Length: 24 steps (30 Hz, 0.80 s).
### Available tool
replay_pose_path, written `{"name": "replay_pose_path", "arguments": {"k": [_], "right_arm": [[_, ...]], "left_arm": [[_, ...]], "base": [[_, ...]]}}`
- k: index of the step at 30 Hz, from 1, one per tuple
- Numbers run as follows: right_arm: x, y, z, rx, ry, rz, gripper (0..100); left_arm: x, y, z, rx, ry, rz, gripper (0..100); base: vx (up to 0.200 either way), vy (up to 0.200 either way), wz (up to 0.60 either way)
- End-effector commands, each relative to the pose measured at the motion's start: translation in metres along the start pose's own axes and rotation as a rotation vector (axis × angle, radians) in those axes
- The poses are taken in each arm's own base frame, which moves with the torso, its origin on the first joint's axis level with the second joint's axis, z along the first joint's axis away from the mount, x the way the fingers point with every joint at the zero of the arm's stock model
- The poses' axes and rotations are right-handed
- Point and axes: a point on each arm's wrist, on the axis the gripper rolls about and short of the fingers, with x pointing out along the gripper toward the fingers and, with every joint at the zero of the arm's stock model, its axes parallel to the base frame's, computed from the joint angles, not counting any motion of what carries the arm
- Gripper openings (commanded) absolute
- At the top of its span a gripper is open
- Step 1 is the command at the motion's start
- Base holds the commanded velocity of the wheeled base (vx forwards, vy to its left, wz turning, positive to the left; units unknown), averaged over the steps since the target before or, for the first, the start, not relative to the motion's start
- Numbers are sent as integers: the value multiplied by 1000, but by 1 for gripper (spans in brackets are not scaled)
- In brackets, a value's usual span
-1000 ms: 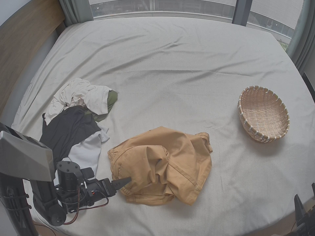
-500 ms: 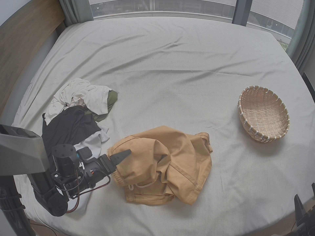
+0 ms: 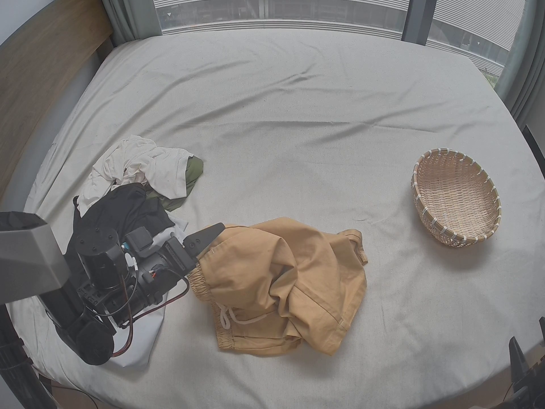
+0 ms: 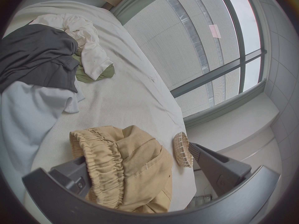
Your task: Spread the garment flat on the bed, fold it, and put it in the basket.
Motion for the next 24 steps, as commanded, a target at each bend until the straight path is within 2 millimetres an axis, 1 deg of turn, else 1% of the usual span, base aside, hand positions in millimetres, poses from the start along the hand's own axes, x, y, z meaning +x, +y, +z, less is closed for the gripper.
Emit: {"name": "replay_pose_path", "arguments": {"k": [1, 5, 6, 12, 19, 24], "right_arm": [[0, 0, -5, 0, 6, 0, 100], [0, 0, -5, 0, 6, 0, 100], [0, 0, -5, 0, 6, 0, 100], [0, 0, -5, 0, 6, 0, 100], [0, 0, -5, 0, 6, 0, 100], [0, 0, -5, -6, 15, 0, 100]], "left_arm": [[4, 0, -5, 3, 12, 1, 100], [11, 5, -6, 3, -10, 27, 100], [13, 6, -5, 4, -18, 32, 0], [15, 7, -6, 0, -21, 36, 0], [14, 4, -4, 6, -26, 25, 0], [3, -26, 21, 20, -111, -86, 0]], "base": [[0, 0, 0], [0, 0, 0], [0, 0, 0], [0, 0, 0], [0, 0, 0], [0, 0, 0]]}}
